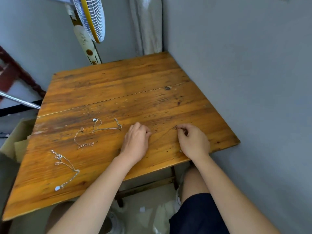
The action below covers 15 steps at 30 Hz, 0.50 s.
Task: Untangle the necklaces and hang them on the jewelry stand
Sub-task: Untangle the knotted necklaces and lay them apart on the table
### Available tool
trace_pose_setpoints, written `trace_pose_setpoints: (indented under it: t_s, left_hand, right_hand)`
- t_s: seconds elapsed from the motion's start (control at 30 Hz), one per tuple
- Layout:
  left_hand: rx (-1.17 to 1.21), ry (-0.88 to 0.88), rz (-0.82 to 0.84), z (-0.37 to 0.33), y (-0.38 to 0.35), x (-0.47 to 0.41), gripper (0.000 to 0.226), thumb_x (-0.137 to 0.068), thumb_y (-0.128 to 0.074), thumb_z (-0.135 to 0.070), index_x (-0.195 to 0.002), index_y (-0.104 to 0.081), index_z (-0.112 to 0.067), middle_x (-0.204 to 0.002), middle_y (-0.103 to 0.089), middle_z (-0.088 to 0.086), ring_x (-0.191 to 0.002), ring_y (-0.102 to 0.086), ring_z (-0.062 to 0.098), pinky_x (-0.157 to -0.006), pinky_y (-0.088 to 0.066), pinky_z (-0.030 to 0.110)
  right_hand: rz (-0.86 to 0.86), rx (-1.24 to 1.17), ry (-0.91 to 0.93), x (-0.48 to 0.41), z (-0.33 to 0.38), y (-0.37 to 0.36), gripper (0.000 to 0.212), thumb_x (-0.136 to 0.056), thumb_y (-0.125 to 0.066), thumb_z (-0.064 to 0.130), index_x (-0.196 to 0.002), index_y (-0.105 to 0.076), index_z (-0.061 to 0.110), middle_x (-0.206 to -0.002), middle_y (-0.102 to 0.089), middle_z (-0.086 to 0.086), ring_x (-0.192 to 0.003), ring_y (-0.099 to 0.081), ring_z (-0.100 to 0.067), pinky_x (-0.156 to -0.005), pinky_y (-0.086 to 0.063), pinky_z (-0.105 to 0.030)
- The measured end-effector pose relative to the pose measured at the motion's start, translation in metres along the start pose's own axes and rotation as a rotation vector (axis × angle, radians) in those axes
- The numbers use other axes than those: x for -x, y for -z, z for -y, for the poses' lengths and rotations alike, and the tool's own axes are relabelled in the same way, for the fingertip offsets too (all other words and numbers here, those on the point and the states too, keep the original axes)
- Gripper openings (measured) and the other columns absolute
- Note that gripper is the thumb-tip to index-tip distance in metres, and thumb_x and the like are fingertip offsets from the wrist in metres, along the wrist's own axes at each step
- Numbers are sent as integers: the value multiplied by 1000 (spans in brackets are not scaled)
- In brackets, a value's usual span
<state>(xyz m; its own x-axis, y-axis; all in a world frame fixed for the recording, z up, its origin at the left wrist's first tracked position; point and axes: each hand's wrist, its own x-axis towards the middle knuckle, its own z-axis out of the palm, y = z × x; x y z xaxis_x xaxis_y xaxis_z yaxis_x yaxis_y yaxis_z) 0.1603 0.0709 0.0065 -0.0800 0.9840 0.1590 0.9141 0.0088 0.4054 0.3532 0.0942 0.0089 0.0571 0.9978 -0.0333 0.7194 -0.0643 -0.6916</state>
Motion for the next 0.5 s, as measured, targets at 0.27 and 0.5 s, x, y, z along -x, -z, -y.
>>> trace_pose_setpoints:
  t_s: [0.27, 0.5]
  left_hand:
    - [718, 309, 59, 26, 60, 35, 18, -101, -47, -21, -94, -63, -18, -92, -66, -3, -89, -60, 10, -83, -48, 28]
    - [955, 243, 148, 27, 89, 32, 14, -100, -49, -12, -94, -61, -9, -79, -61, 0, -70, -52, 14, -71, -47, 30]
  right_hand:
    - [149, -156, 166, 20, 37, -29, 26, -103, -47, 35, -122, -63, 41, -127, -62, 15, -109, -60, -10, -87, -51, -31]
    - [562, -231, 318, 11, 52, -28, 42, -96, -56, 36, -136, -53, 45, -95, -61, 28, -87, -56, 0, -77, -45, -23]
